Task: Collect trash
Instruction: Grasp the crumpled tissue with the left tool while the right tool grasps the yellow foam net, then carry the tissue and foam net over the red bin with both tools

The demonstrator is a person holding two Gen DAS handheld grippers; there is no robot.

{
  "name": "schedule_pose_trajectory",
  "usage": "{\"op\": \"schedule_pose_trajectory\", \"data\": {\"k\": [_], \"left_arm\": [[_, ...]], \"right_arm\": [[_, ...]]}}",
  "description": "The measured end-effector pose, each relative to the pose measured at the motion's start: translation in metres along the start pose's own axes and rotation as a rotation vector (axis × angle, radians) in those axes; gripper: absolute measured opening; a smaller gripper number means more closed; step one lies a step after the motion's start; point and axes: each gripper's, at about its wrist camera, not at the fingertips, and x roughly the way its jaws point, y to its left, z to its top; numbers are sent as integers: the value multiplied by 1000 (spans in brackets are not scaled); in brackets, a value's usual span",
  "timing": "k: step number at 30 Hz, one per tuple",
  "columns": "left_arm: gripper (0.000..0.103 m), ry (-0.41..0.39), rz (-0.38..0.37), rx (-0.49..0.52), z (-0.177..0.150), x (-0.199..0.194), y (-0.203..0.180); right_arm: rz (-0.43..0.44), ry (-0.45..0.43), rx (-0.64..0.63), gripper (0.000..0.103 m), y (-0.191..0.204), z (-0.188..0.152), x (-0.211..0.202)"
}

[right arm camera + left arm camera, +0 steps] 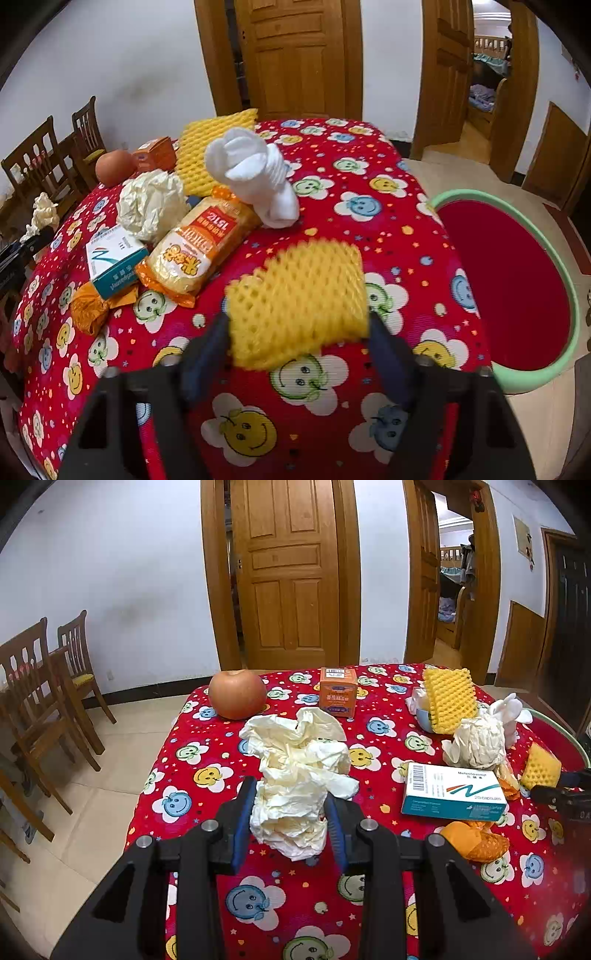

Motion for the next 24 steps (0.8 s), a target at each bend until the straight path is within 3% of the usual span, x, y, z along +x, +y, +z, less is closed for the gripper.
{"op": "schedule_pose_trajectory", "data": {"k": [1,3,7,10,14,18,24], "left_arm": [[36,-1,0,-2,0,0,0],[36,-6,2,-5,0,-1,1],[36,-17,4,-9,0,-4,1],[36,-34,-3,-27,-1,-9,4],[35,3,-136,-127,-9,-18,12],[35,-22,-139,-75,-3,-31,-8],[35,-48,-216,-51,13,-49,-46]], "right_arm": [[0,-6,3,55,-1,0,-1],[4,-13,13,31,-3,0,-3],[37,-24,49,18,-10,0,-4],[69,-36,75,14,-16,-1,-6],[138,-37,102,14,-21,0,-4],[151,-74,75,14,-22,0,-13],[169,-122,36,14,-34,-1,-26]]}}
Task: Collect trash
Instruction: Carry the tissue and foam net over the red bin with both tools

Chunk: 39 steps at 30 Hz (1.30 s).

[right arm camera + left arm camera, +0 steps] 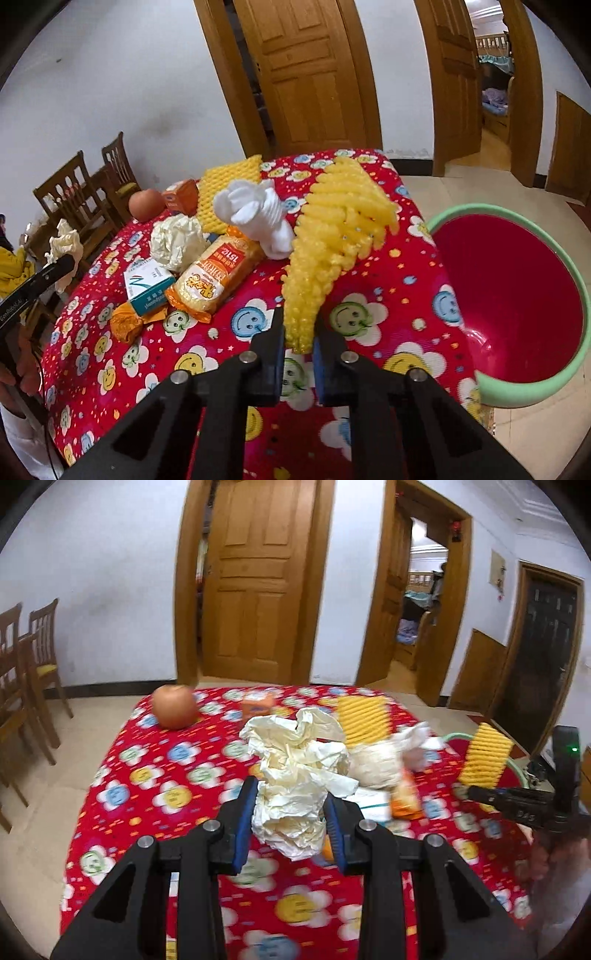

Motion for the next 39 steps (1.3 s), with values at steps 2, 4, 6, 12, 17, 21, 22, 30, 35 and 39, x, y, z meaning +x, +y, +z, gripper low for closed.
{"op": "schedule_pose_trajectory", "data": {"k": [2,4,6,12,17,21,22,30,35,39], "left_arm": [[35,-14,-23,25,4,-2,-18],[36,-18,-56,56,9,1,-41],[36,-18,-84,68,12,4,-61],[36,1,-191,97,24,20,-122],[36,3,-262,133,37,37,-173],[36,56,-304,118,42,66,-207],[36,60,-302,121,43,71,-215],[36,133,-357,160,39,131,-282],[36,174,-404,106,26,154,-295],[36,220,-403,58,19,166,-296]], "right_arm": [[13,-28,6,14,-11,1,-9],[28,-51,22,14,-21,0,-17],[48,-90,33,13,-30,-2,-25],[65,-164,103,13,-70,6,-33],[9,-162,119,13,-103,15,-29],[-18,-159,144,13,-130,21,-28],[-16,-156,168,13,-138,21,-28],[-104,-127,233,13,-176,7,-34],[-138,-100,233,13,-182,8,-28],[-149,-96,229,13,-185,10,-28]]}}
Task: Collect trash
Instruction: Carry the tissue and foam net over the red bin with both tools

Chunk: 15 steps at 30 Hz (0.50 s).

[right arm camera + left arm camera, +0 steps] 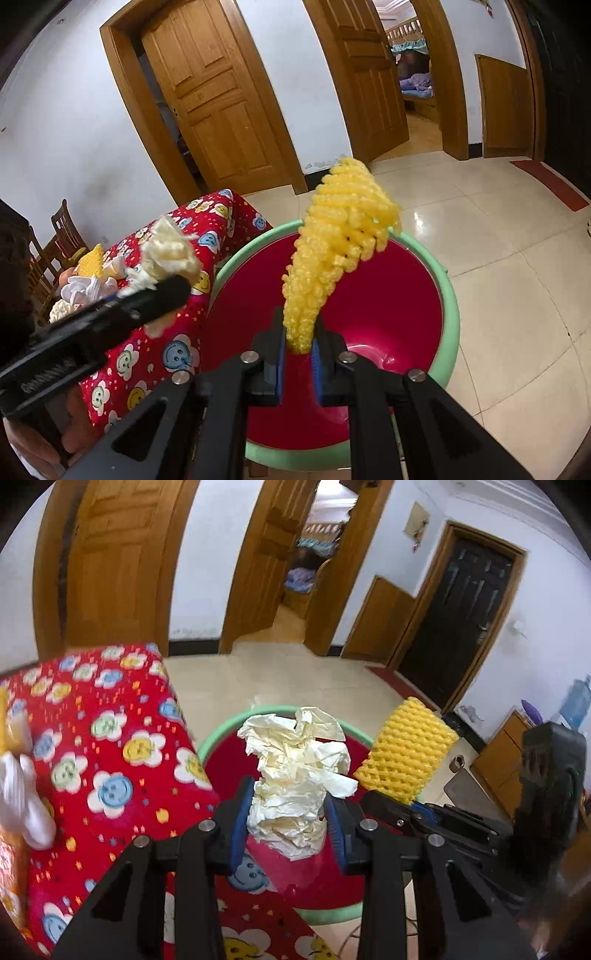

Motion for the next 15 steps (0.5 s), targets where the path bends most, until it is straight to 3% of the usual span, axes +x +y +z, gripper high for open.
{"op": "schedule_pose_trajectory", "data": {"k": [3,9,11,13,15], "left_arm": [[42,-45,16,30,-1,-8,-3],[46,-41,11,27,-3,-8,5],[53,-42,9,28,-4,-9,5],[70,-47,7,31,-5,-10,5],[77,-60,7,40,-5,-13,2]], "right_arm": [[-13,19,0,13,2,-3,5],[-21,40,-34,14,10,-3,8],[-24,44,-44,14,13,-5,8],[-31,51,-48,14,15,-3,9],[-28,48,-48,14,14,-1,7]]}}
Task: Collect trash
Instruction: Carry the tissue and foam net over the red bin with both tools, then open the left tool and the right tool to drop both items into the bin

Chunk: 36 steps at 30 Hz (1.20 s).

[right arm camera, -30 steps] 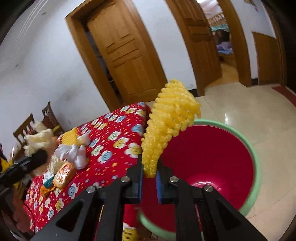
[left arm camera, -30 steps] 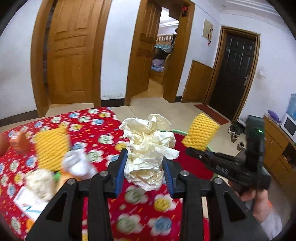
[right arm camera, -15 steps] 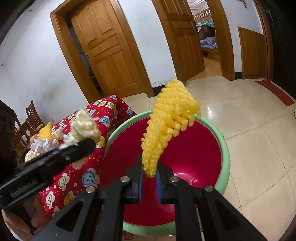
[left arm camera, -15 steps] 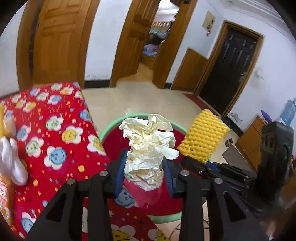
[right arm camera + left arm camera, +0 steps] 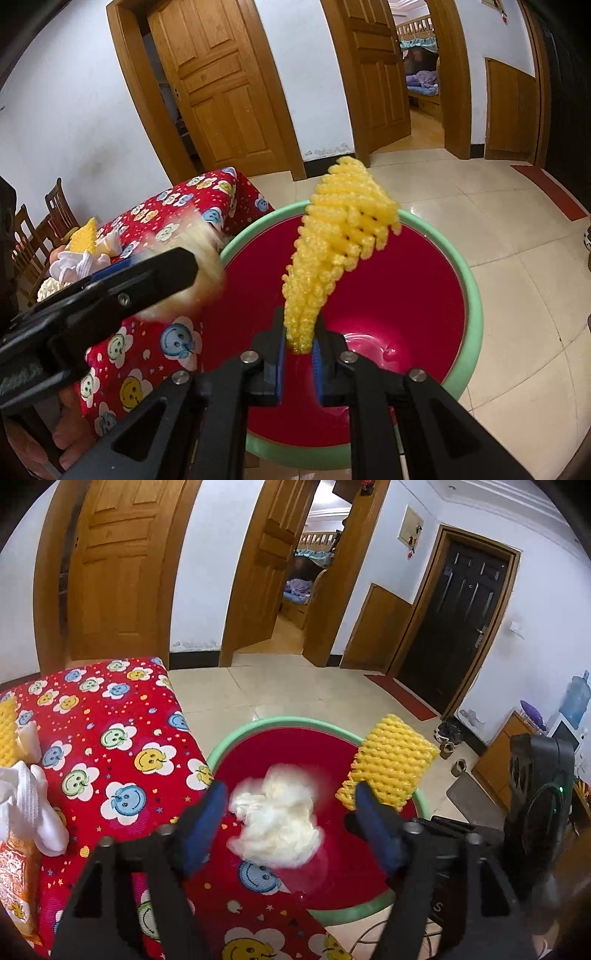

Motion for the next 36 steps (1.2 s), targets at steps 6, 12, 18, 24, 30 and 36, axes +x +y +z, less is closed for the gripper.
{"op": "schedule_pose_trajectory", "data": {"k": [6,12,18,24,30,36], "left_arm": [[87,-8,-5,-6,0,0,4],[89,-9,11,-14,0,0,8],[89,-5,21,-5,-2,2,7],[89,-3,26,-24,-2,1,11],[89,1,32,-30,-3,1,13],[90,-2,39,-29,-4,-2,15]], "right_arm": [[-10,8,2,14,-6,-1,4],[-18,16,13,14,-12,-5,3],[-21,22,9,14,-12,-8,3],[-29,31,-1,14,-7,-9,7],[-45,32,4,28,-6,-9,8],[-45,20,-11,45,-5,-12,5]]}}
